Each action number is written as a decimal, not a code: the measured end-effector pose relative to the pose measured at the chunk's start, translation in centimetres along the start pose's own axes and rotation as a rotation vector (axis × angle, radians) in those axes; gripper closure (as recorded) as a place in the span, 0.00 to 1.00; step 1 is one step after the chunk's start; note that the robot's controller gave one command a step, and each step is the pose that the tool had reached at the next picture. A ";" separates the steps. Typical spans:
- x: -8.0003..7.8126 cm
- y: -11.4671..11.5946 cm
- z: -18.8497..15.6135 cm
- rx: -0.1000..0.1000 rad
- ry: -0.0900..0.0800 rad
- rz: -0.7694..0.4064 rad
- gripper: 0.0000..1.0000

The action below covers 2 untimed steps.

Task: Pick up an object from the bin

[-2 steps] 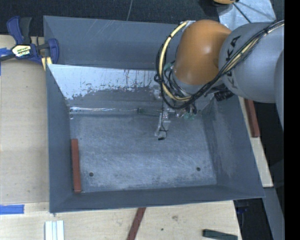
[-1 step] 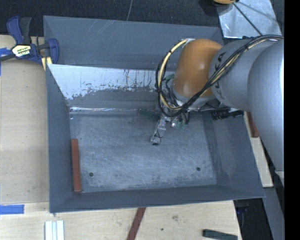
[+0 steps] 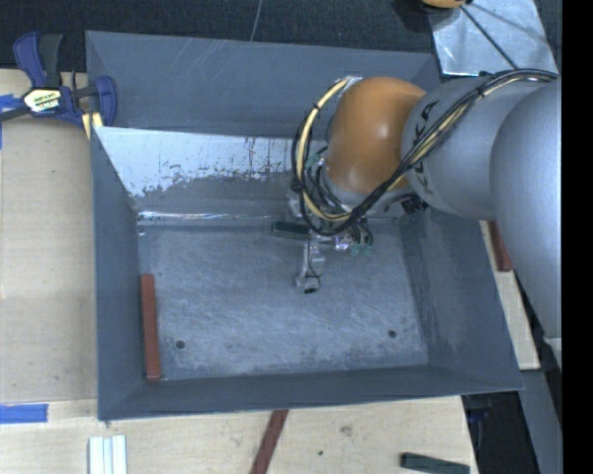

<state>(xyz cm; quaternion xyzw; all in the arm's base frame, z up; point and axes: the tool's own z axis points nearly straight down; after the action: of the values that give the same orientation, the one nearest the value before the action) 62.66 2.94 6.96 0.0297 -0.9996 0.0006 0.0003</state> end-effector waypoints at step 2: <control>-0.3 0.4 -0.2 -0.002 -0.008 0.156 1.00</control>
Offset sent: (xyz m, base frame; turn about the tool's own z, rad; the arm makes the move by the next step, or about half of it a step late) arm 0.0015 0.0042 0.0004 0.1554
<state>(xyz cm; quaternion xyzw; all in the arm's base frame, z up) 62.97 3.31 7.13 -0.0480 -0.9988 -0.0003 -0.0035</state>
